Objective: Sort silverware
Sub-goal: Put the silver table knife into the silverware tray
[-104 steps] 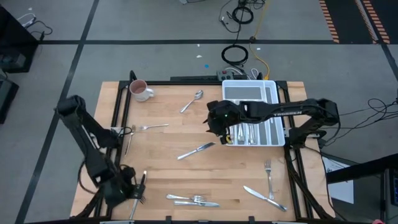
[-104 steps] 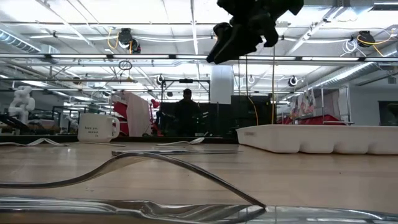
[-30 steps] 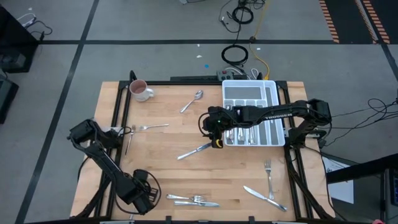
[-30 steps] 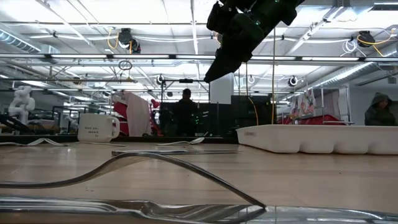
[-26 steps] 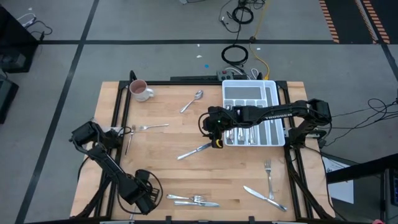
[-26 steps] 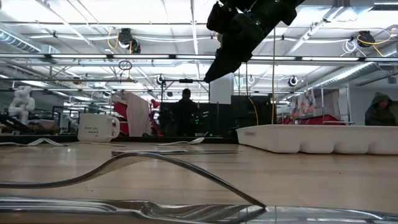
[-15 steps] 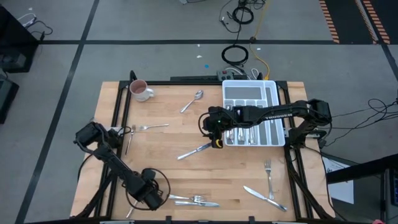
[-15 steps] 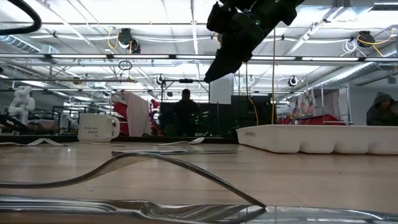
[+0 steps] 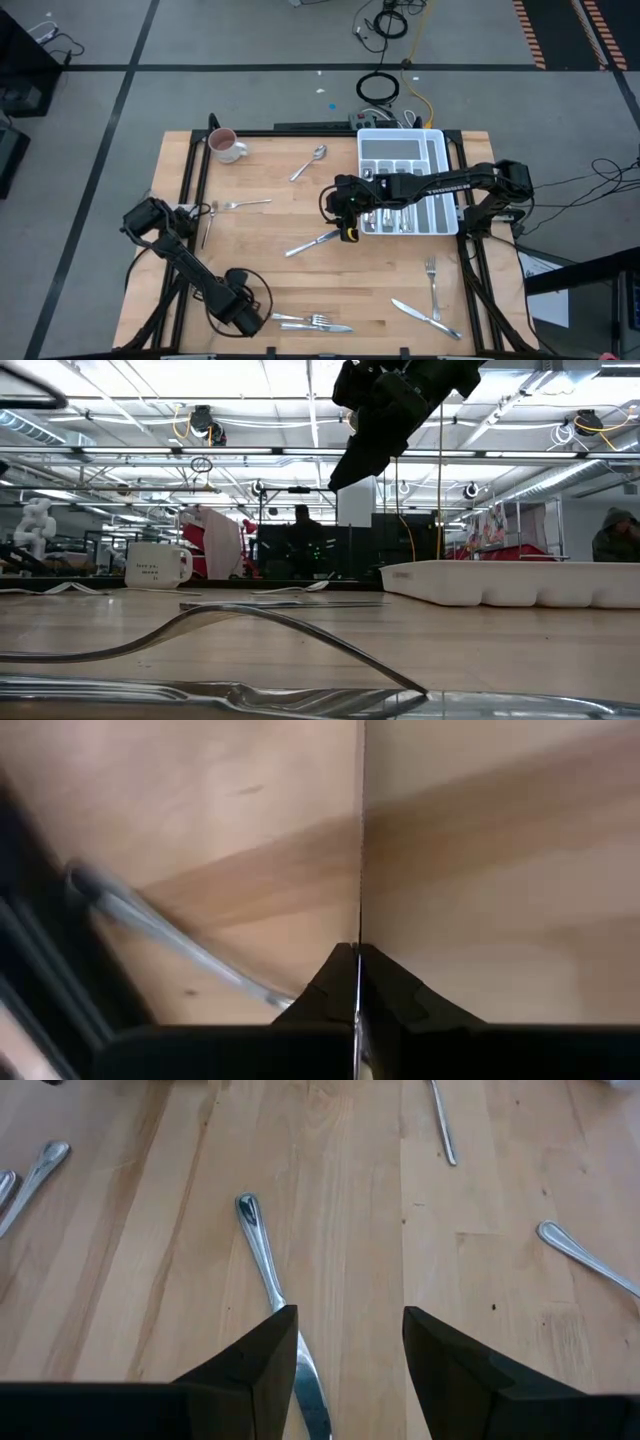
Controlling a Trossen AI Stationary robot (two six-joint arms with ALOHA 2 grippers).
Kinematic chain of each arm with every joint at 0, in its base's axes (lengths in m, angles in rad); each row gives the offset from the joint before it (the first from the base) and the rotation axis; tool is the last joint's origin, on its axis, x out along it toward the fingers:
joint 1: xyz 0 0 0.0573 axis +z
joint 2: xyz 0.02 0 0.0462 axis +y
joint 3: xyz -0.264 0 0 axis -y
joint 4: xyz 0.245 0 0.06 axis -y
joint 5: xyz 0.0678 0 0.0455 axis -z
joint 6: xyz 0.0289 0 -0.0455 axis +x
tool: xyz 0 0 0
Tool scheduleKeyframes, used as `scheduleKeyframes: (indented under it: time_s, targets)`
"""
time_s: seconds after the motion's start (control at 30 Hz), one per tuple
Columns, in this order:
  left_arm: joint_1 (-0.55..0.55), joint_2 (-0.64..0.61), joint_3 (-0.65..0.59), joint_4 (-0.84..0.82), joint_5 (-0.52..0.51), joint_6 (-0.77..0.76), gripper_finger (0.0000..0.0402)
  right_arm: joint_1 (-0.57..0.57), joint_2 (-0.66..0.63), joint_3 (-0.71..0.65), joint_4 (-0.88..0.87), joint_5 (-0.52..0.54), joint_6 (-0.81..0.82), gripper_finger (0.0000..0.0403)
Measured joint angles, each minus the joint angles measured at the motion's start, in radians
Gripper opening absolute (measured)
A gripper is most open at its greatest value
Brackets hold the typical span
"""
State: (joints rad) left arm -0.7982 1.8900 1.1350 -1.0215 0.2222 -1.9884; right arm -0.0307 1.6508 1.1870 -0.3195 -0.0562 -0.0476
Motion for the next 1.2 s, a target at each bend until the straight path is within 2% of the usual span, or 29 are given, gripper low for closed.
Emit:
scheduleKeyframes:
  time_s: [0.17,0.47,0.57,0.73,0.87,0.93,1.07,1.2]
  targets:
    - [0.0,-0.066,0.01,-0.108,-0.016,-0.048,0.0002,0.0,-0.003,0.0,-0.001,0.001,0.009,0.0171]
    - [0.024,-0.168,0.034,-0.201,-0.013,-0.086,0.0001,0.0,-0.023,0.0,-0.012,0.0,0.034,0.0171]
    - [0.043,-0.217,0.062,-0.236,-0.083,-0.129,0.0001,0.0,-0.064,0.0,-0.035,0.002,0.037,0.0171]
    - [0.129,-0.3,0.082,-0.24,-0.301,-0.139,0.0001,-0.003,-0.197,0.0,-0.134,0.011,0.064,0.0171]
    - [0.241,-0.347,0.082,-0.201,-0.464,-0.017,0.0001,-0.001,-0.356,0.0,-0.226,0.069,0.106,0.0171]
    - [0.315,-0.358,0.082,-0.168,-0.509,0.091,0.0001,0.0,-0.439,0.0,-0.261,0.113,0.132,0.0171]
    - [0.465,-0.358,0.082,-0.027,-0.535,0.355,0.0001,0.0,-0.587,0.0,-0.297,0.196,0.19,0.0171]
    - [0.616,-0.358,0.083,0.198,-0.543,0.606,0.0001,0.0,-0.699,0.0,-0.315,0.264,0.244,0.0171]
